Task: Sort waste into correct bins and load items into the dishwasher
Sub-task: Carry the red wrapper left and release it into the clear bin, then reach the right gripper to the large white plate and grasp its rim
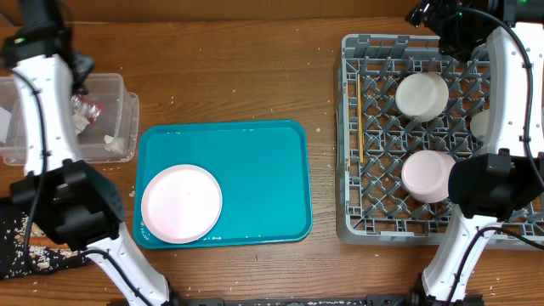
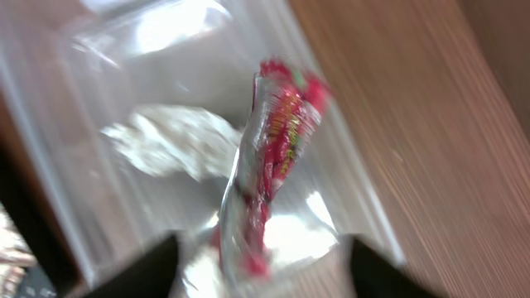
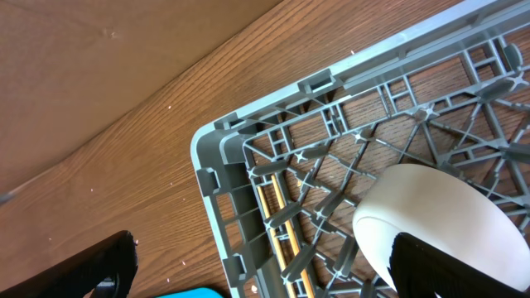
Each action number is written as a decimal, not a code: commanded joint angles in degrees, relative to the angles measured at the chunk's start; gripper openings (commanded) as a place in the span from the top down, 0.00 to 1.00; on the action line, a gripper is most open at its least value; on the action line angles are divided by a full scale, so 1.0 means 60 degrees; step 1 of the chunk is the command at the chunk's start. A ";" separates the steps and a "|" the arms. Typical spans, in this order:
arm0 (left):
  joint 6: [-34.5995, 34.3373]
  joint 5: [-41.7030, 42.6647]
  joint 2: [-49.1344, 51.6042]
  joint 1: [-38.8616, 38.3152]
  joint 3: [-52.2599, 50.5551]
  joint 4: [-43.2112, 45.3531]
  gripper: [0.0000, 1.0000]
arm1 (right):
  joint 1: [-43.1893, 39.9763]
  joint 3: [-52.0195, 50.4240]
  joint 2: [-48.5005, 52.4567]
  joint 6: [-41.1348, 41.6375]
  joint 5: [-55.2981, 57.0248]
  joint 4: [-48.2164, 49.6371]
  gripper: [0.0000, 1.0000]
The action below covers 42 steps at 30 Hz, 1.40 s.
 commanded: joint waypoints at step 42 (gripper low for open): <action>0.0215 0.1038 -0.0284 0.2521 0.0353 -0.2543 0.00 | 0.0397 0.0189 -0.0361 0.0579 -0.5836 -0.0627 0.04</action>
